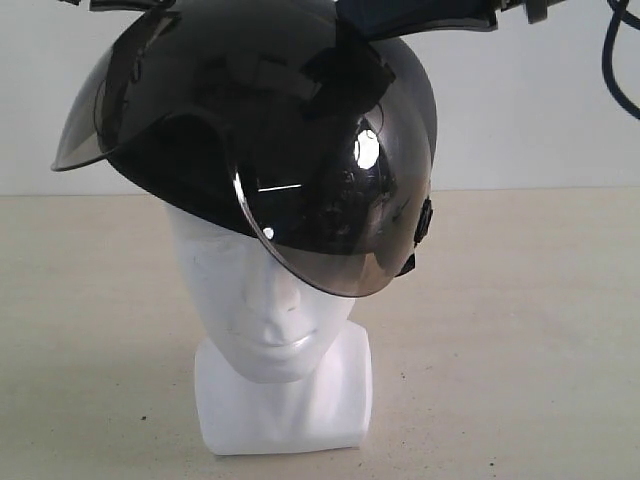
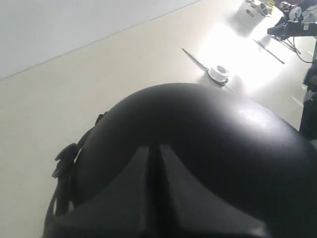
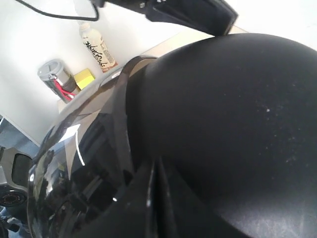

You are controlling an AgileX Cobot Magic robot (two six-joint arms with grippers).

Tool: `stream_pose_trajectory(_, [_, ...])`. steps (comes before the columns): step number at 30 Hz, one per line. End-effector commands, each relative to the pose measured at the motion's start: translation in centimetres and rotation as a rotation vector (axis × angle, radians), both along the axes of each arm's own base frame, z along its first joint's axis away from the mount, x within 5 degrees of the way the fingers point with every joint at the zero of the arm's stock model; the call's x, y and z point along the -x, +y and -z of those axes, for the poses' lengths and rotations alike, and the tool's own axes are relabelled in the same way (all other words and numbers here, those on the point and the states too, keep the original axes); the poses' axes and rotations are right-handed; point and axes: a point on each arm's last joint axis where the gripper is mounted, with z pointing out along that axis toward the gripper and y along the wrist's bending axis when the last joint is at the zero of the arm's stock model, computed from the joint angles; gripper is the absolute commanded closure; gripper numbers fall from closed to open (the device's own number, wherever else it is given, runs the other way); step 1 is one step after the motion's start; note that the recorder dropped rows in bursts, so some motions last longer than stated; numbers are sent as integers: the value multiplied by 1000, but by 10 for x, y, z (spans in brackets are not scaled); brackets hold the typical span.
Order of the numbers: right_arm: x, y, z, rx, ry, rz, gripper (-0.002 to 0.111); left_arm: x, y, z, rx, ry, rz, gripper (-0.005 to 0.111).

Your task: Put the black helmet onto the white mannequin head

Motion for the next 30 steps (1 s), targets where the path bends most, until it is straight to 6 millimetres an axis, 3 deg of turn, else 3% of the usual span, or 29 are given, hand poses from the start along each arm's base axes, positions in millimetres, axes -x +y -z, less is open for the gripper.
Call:
stream_pose_trajectory(1, [6,0,-1,11,-3,-31,108,7,-10,11,-118,27,22,102])
stream_pose_trajectory(9, [6,-1,0,24,-7,-29,108,16,-10,28,-108,121,15,102])
stream_pose_trajectory(16, [10,1,1,24,36,-54,108,32,-9,24,-85,120,24,102])
stream_pose_trajectory(25, [25,23,1,26,42,-147,108,50,-19,25,-94,123,69,102])
stream_pose_trajectory(30, [27,25,1,28,69,-146,108,58,-18,25,-96,126,70,102])
